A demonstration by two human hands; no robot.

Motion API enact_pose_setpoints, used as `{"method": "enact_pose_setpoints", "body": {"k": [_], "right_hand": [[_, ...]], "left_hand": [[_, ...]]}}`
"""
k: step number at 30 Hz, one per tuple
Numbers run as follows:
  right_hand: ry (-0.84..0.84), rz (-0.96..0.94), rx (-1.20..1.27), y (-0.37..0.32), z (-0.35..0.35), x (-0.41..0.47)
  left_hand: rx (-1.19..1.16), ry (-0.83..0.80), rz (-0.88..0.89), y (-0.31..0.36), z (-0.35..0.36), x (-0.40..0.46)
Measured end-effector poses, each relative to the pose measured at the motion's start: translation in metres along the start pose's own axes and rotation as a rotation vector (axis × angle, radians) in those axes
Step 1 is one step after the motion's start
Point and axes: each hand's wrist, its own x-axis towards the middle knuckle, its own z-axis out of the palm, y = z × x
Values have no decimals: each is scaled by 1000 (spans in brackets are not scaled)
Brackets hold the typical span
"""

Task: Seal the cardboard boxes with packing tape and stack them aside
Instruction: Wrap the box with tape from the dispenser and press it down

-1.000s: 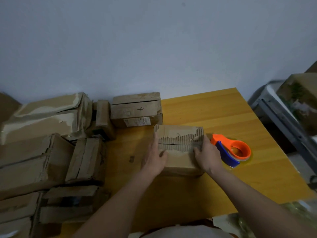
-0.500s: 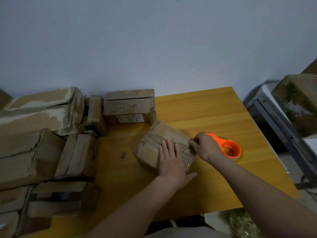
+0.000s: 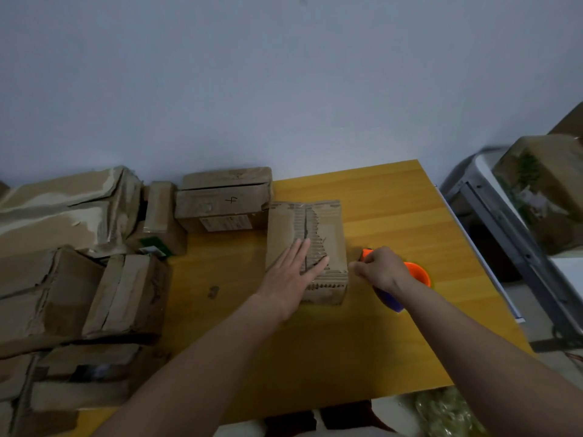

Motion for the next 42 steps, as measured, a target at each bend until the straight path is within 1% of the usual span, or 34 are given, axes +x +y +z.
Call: {"method": "enact_pose_setpoints", "body": {"k": [2,3,6,9,14,18,21,23,25,26,27,29,30,31,32,34,36,38,40,42], "right_hand": [[77,109,-119,14,0,6],[86,150,-176,22,1,7],[39,245,-339,44,11,14],[44,231,-384,54,24,19],[13,251,-382,72,33,27],[107,237,-266,88,26,30],[169,154,-104,90,13,28],[174,77,38,86,2,25],[146,-8,189,79,-16,20],[119,-65,272,73,-27,15],[73,-125,356,67,-38,10],[-38,-261,475,57,-64,-2],[-101,-329,508,49,-76,-10],[-176,-390,533,42,-88,-16],[-243,-422,545,37,-97,-21],[-347,-484,558,28,-110,-26],[-424,-522,565,22,-117,-28],[-482,-546,566,17,-119,-29],[-529,-554,555,13,-118,-29],[-566,-556,541,10,-115,-28]], "left_hand": [[0,-6,-16,0,3,6],[-13,-9,-22,2,6,9],[-64,29,-50,7,13,14],[-27,72,-67,6,19,20],[6,62,-78,4,20,28],[-36,69,-84,2,19,29],[-81,60,-93,3,17,28],[-149,34,-100,4,13,25],[-307,-16,-106,5,2,26],[-432,-24,-123,4,-5,29],[-592,1,-154,5,-14,31],[-933,113,-254,4,-42,39],[-1054,173,-301,3,-56,43],[-1120,208,-337,3,-71,47],[-1183,214,-375,2,-84,51],[-1408,180,-418,-1,-104,56],[-1656,99,-397,-1,-120,51],[-1771,47,-328,-4,-127,44],[-1804,26,-245,-8,-128,38],[-1810,13,-201,-8,-129,30]]}}
